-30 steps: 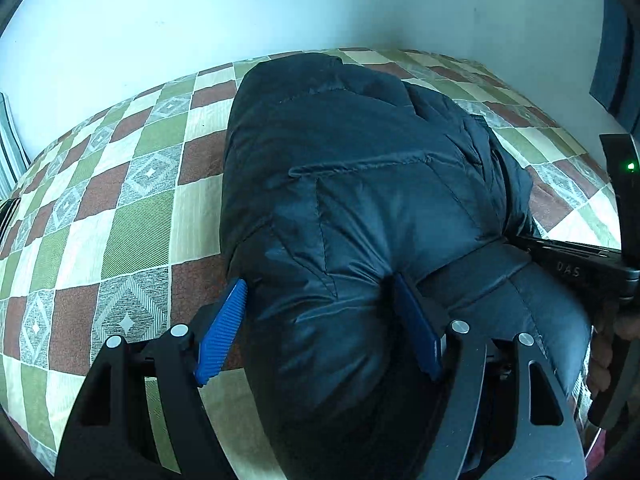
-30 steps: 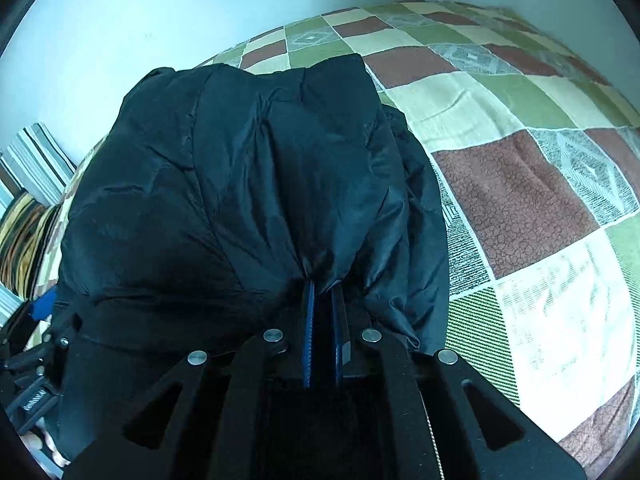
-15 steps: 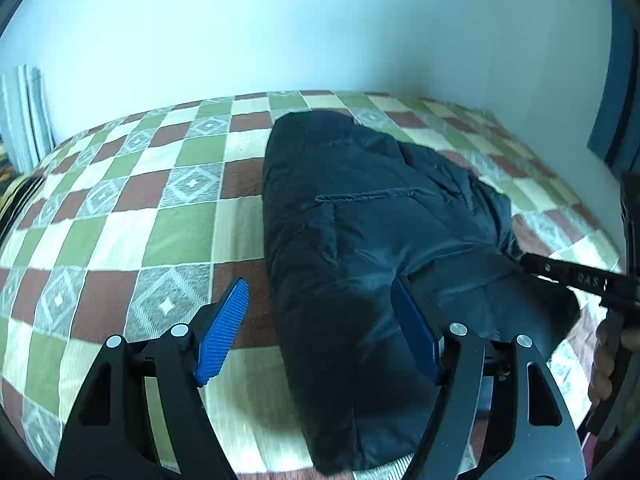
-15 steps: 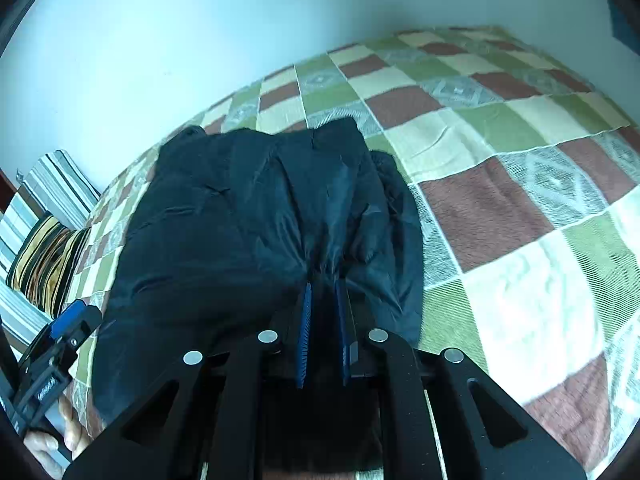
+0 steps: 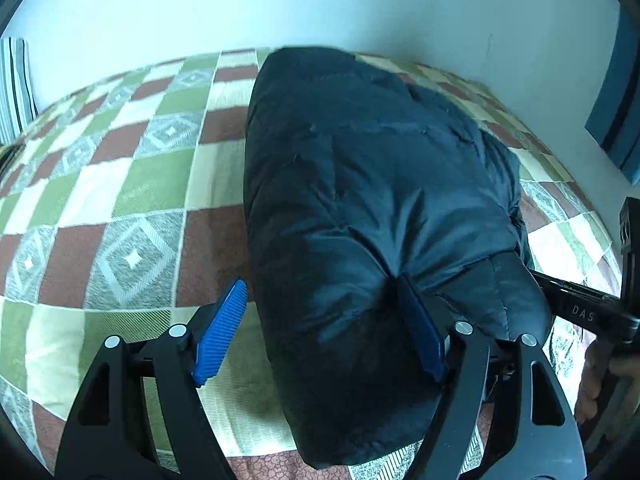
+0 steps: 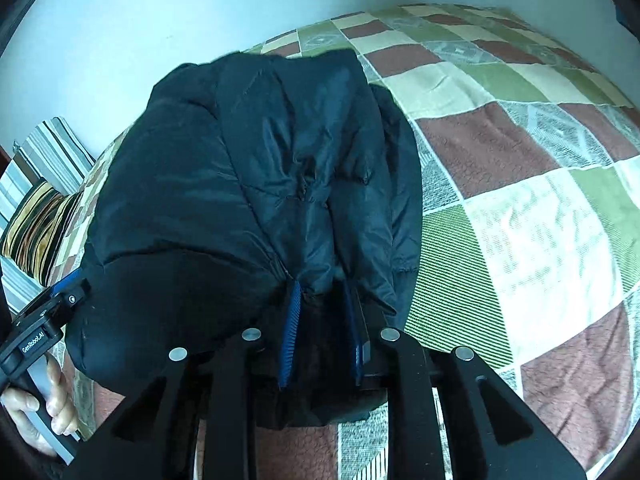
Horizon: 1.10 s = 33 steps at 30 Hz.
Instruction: Fold large clothes
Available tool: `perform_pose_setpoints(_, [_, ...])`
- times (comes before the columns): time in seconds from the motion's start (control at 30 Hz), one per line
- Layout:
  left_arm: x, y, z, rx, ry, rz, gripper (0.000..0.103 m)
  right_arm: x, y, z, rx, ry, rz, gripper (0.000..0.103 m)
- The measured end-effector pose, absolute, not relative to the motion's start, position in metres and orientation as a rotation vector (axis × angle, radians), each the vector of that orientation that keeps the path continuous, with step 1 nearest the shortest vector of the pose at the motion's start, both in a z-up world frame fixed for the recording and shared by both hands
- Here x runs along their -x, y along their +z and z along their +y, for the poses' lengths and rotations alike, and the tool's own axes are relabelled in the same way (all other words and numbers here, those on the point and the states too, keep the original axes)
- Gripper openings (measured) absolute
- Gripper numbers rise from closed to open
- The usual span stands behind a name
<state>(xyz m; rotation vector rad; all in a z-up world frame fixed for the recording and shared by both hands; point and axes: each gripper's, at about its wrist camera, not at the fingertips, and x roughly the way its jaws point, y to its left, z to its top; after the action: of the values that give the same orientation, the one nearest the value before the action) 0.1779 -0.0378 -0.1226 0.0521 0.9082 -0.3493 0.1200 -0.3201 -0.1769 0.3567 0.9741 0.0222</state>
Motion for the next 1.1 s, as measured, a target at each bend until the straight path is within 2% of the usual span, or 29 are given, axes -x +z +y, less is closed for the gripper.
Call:
perform_pose_setpoints(0.63, [-0.181, -0.136, -0.04, -0.074, -0.343, 0.906, 0.078, -0.113, -0.177, -0.317, -0.365, -0.001, 0.936, 0.022])
perform_pose_setpoints(1.1, [-0.185, -0.101, -0.025, -0.033, -0.352, 0.889, 0.078, -0.107, -0.146, -0.327, -0.359, -0.008, 0.921, 0.028])
